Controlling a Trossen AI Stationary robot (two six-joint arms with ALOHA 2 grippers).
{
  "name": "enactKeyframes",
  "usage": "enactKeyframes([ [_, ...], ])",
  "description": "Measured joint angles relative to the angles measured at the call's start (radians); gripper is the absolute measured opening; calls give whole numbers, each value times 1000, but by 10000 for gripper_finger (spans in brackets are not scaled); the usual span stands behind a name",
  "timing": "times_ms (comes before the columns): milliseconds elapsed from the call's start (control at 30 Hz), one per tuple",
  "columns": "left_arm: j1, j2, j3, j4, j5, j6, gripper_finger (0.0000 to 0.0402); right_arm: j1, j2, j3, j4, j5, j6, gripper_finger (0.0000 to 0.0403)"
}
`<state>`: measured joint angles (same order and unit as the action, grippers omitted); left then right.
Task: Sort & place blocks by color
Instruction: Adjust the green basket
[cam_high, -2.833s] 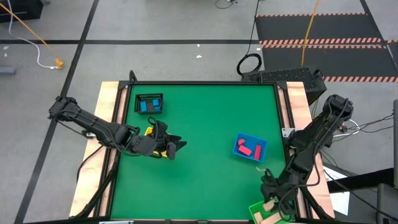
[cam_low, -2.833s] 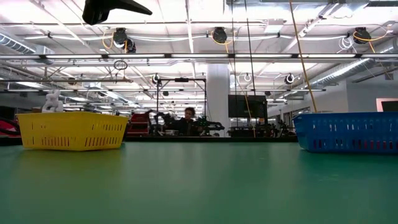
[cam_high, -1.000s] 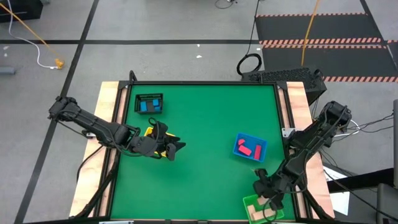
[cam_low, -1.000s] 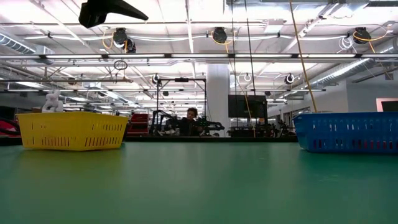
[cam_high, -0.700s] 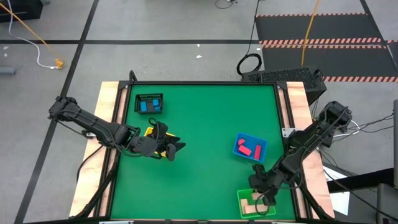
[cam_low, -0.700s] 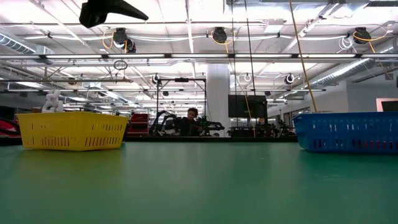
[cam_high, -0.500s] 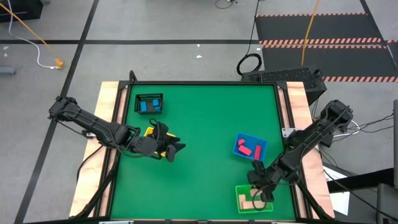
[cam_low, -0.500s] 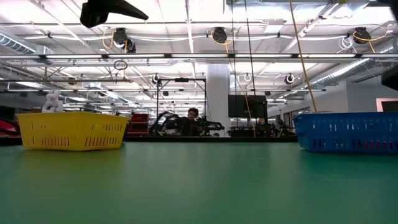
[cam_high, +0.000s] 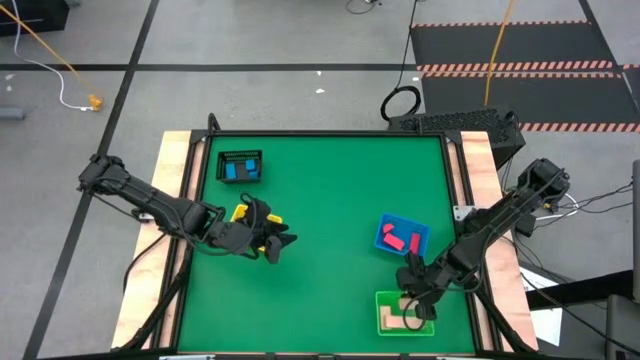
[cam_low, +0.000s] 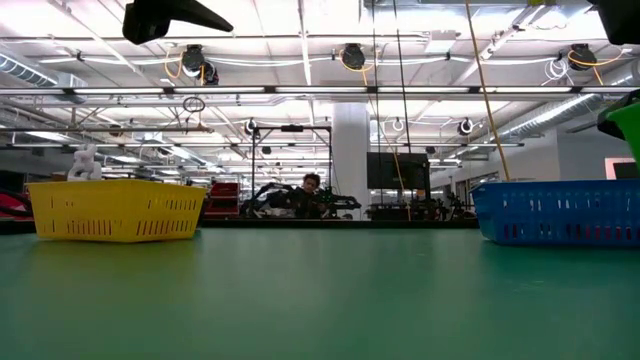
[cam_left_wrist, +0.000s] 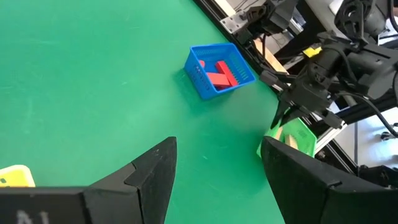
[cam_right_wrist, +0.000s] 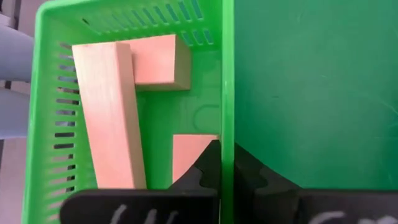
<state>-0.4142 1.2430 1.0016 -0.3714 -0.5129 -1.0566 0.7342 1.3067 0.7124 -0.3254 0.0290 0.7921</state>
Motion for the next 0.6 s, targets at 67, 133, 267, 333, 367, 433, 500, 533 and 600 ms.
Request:
enactKeyframes([
  [67, -3, 0, 0, 0, 0, 0, 234, 0, 0, 0, -7, 0, 0, 0],
  [133, -5, 0, 0, 0, 0, 0, 234, 0, 0, 0, -17, 0, -4, 0],
  [267, -4, 0, 0, 0, 0, 4, 234, 0, 0, 0, -58, 0, -14, 0],
  [333, -4, 0, 0, 0, 0, 5, 234, 0, 0, 0, -78, 1, -11, 0],
  [367, -4, 0, 0, 0, 0, 5, 234, 0, 0, 0, -84, 1, -12, 0],
  [433, -4, 0, 0, 0, 0, 5, 234, 0, 0, 0, -86, 0, -14, 2],
  [500, -4, 0, 0, 0, 0, 5, 234, 0, 0, 0, -86, 0, -17, 7],
  [533, -4, 0, 0, 0, 0, 5, 234, 0, 0, 0, -86, 0, -18, 10],
  [600, -4, 0, 0, 0, 0, 4, 234, 0, 0, 0, -85, 0, -18, 20],
])
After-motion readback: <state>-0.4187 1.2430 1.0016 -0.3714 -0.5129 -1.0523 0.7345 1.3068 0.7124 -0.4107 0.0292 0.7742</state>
